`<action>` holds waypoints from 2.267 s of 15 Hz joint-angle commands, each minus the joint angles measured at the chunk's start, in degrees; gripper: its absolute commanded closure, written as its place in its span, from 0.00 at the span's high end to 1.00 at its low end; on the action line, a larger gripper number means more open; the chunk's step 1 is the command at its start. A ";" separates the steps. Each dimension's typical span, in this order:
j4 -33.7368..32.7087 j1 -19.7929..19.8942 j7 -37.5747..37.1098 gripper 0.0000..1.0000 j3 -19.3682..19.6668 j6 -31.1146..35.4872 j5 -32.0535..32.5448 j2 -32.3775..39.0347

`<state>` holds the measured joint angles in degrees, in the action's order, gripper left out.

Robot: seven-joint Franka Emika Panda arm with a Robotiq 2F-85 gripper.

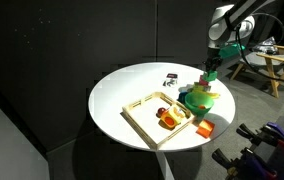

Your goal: Put the dark green block on the table

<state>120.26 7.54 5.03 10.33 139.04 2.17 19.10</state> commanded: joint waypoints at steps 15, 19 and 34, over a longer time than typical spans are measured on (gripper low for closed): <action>17.01 0.72 5.14 0.25 -0.51 7.23 7.88 -6.99; 19.67 0.72 5.36 0.25 -0.65 12.30 7.43 -6.89; 21.86 0.30 4.30 0.25 -0.39 18.70 7.42 -3.89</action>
<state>142.47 7.54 9.86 9.96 157.08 8.64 14.78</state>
